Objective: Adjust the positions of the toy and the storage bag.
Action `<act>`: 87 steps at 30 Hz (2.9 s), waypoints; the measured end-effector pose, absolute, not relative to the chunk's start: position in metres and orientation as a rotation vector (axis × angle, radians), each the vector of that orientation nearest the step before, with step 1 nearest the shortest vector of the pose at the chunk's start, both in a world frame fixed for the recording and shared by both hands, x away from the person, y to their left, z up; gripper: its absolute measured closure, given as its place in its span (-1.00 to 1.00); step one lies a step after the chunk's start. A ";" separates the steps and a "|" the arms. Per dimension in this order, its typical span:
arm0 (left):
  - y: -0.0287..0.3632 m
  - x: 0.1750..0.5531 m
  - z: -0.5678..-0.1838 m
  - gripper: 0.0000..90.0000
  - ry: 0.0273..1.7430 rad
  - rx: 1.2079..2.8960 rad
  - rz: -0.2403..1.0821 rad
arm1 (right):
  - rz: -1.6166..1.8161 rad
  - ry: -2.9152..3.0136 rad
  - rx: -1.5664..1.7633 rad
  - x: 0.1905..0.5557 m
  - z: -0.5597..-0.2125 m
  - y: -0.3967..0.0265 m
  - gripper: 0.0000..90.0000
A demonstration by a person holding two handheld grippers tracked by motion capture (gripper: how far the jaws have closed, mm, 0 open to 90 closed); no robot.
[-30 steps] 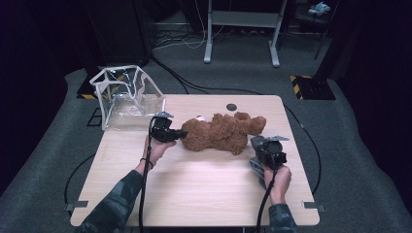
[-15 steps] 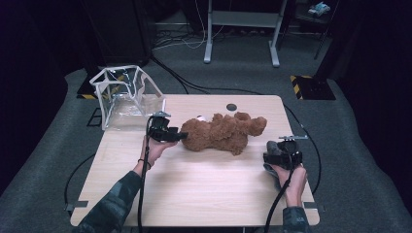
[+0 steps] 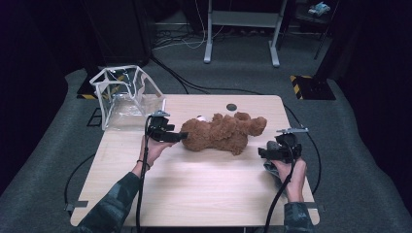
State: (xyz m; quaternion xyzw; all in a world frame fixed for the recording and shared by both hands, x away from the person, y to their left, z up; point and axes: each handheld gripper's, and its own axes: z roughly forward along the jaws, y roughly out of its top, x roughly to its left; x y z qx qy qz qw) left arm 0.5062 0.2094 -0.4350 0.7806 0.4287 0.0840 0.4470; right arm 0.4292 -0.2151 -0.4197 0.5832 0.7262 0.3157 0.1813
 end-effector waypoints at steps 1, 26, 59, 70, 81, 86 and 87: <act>0.209 0.507 -0.435 -0.59 1.057 1.933 0.211 | 0.902 2.046 1.657 0.430 -0.419 -0.214 -0.97; 0.185 0.525 -0.451 -0.37 1.061 2.022 0.107 | 0.884 2.179 1.629 0.511 -0.403 -0.187 -0.67; 0.190 0.537 -0.402 0.65 0.868 1.990 0.344 | 0.985 2.006 1.395 0.461 -0.343 -0.169 0.51; 0.190 0.553 -0.406 0.66 0.855 2.016 0.388 | 0.974 2.036 1.368 0.430 -0.348 -0.148 0.51; 0.184 0.568 -0.444 0.59 0.875 2.143 0.340 | 0.959 2.132 1.422 0.414 -0.393 -0.134 0.46; 0.195 0.563 -0.439 0.06 0.950 2.086 0.320 | 0.982 2.130 1.436 0.409 -0.403 -0.134 0.36; 0.198 0.559 -0.436 -0.07 0.946 2.072 0.314 | 0.987 2.128 1.445 0.408 -0.403 -0.134 0.35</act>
